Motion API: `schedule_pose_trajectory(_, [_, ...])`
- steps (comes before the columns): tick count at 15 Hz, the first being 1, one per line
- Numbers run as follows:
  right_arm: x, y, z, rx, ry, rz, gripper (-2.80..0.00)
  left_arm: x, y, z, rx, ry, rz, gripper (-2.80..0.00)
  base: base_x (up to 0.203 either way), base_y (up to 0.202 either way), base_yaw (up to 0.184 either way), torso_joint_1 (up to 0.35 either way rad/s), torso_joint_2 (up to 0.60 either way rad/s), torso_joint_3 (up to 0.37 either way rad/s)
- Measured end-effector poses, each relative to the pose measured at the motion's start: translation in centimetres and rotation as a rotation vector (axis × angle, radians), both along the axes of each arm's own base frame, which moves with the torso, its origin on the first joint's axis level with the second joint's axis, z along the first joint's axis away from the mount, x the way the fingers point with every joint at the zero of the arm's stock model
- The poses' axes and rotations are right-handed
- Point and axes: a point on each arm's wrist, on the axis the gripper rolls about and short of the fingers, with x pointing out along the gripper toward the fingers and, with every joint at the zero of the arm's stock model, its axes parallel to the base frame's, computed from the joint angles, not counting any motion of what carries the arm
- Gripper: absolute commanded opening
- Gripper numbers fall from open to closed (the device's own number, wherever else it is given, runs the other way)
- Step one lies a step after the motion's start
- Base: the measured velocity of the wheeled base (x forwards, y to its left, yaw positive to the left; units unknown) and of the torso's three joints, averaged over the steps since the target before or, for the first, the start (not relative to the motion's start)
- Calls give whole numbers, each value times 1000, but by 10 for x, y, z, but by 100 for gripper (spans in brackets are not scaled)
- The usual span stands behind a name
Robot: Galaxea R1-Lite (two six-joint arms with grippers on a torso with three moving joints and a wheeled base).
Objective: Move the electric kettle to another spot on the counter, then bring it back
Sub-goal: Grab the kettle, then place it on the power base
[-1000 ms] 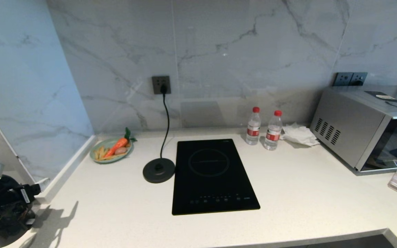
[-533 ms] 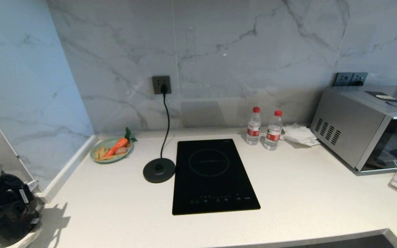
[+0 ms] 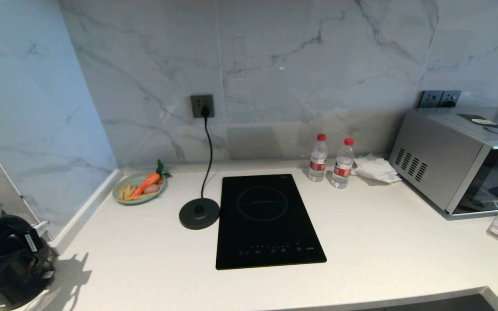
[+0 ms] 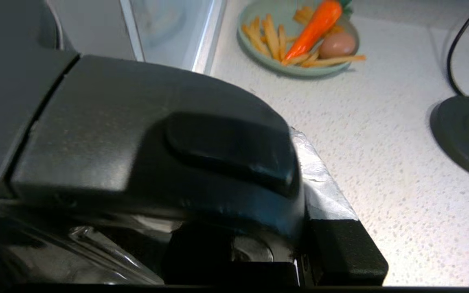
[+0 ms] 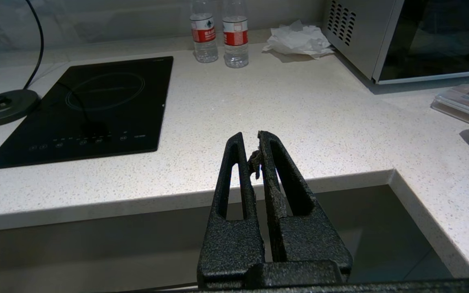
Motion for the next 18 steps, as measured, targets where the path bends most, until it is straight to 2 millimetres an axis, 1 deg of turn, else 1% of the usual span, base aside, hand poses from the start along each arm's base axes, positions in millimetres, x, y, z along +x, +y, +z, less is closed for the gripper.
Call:
schedule_pose_trajectory(2, [0,0,0,0,0,0,-280,-6,-7,5,22,-39,-5,-280,0,0,0,0,0,0])
schedule_pose_trajectory(5, [0,0,0,-1,0,0,-280,-17,-21,6,7,-19,-27,-280,0,0,0,0,0,0])
schedule_pose_trajectory(8, [0,0,0,0,0,0,-280,-26,-29,14,10,-27,-35,-280,0,0,0,0,0,0])
schedule_pose_trajectory(11, [0,0,0,0,0,0,-280,-31,-37,26,28,-55,-49,-280,0,0,0,0,0,0])
schedule_pose_trajectory(18, [0,0,0,0,0,0,-280,-40,-68,44,34,-96,-129,-280,0,0,0,0,0,0])
